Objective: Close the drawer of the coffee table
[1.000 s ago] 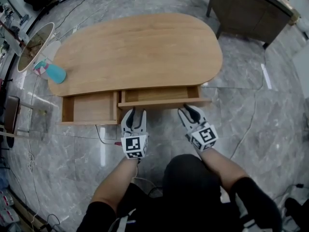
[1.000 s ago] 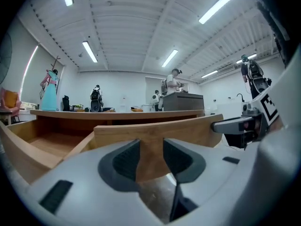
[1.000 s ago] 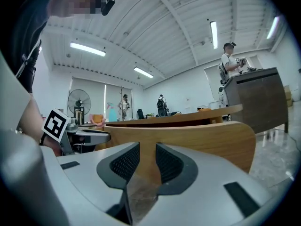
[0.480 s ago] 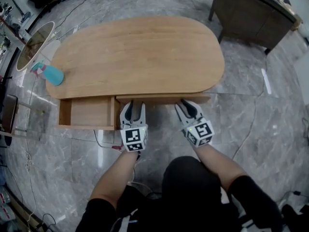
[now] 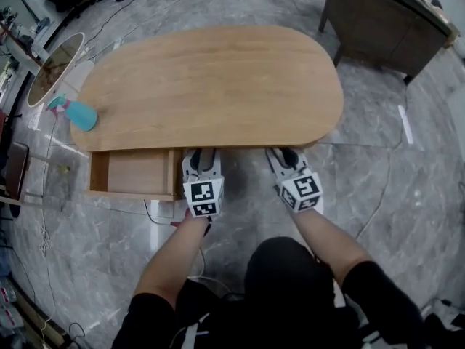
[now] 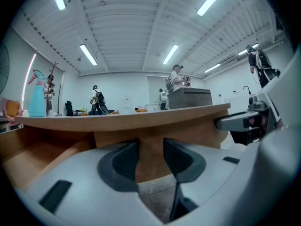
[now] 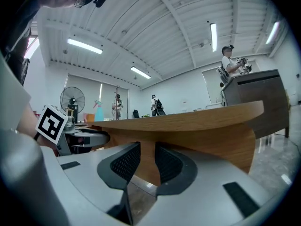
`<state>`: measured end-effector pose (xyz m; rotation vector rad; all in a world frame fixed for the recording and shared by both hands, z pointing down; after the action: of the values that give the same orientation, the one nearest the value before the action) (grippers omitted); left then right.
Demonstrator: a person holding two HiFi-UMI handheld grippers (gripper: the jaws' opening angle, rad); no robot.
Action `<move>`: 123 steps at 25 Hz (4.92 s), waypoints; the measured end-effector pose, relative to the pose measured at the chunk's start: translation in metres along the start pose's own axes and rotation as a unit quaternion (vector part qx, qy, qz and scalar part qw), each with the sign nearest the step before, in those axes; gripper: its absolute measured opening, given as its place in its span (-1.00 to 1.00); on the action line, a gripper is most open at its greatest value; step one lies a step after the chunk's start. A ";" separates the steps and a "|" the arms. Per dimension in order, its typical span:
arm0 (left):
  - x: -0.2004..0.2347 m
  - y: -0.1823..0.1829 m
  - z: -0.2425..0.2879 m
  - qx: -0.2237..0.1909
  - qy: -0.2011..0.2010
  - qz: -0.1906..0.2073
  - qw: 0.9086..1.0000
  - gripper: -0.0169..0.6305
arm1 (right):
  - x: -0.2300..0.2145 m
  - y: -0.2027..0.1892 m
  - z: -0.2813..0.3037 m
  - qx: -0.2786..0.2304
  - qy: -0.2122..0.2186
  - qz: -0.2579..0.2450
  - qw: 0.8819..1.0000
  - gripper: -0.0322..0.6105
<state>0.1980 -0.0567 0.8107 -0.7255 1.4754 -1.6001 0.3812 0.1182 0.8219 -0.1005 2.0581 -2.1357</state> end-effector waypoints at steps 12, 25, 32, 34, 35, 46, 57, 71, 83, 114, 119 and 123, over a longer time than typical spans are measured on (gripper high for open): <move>-0.025 -0.006 -0.019 -0.034 -0.033 -0.015 0.999 -0.47 | 0.015 -0.001 -0.024 0.000 0.029 -0.004 1.000 -0.60; -0.033 0.083 -0.139 -0.030 -0.052 -0.093 0.994 -0.49 | 0.084 0.136 -0.114 -0.005 0.099 -0.004 0.995 -0.60; -0.005 0.177 -0.218 0.004 -0.010 -0.115 0.993 -0.49 | 0.126 0.238 -0.132 -0.014 0.098 0.030 0.995 -0.60; -0.003 0.205 -0.235 0.015 -0.001 -0.112 0.994 -0.49 | 0.127 0.265 -0.134 -0.022 0.094 0.037 0.995 -0.60; -0.001 0.217 -0.242 0.022 0.005 -0.112 0.994 -0.49 | 0.127 0.279 -0.135 -0.026 0.091 0.044 0.995 -0.60; 0.057 0.308 -0.297 0.023 0.128 -0.100 0.986 -0.49 | 0.157 0.360 -0.111 -0.030 0.161 0.057 0.985 -0.60; 0.169 0.286 -0.381 -0.016 0.180 -0.116 0.977 -0.49 | 0.290 0.360 -0.062 -0.026 0.178 0.050 0.982 -0.60; 0.287 0.264 -0.409 -0.047 0.097 -0.096 0.990 -0.49 | 0.430 0.348 0.002 -0.014 0.125 0.037 0.991 -0.60; 0.315 0.243 -0.380 -0.051 -0.028 -0.098 0.993 -0.52 | 0.452 0.320 0.040 -0.003 0.125 0.033 0.992 -0.60; 0.290 0.004 -0.281 0.069 -0.121 -0.113 0.984 -0.56 | 0.421 0.072 0.060 0.139 0.166 0.006 0.976 -0.60; 0.279 -0.042 -0.270 0.090 -0.137 -0.108 0.980 -0.56 | 0.418 0.024 0.067 0.172 0.164 0.003 0.971 -0.60; 0.278 -0.064 -0.257 0.097 -0.133 -0.102 0.981 -0.56 | 0.414 -0.005 0.079 0.181 0.154 0.015 0.971 -0.60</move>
<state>-0.1699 -0.1667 0.8041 -0.9592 1.0632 -1.6954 -0.0126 -0.0300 0.8006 0.3268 1.7493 -2.6018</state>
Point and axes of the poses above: the fingertips, and each gripper's own axes: z forward along the fingers, x to its left, y out of its top, the point moved 9 cm from there along -z, backward along the fingers, and after that the axes turned 4 degrees about -x, right-handed, at the moved point
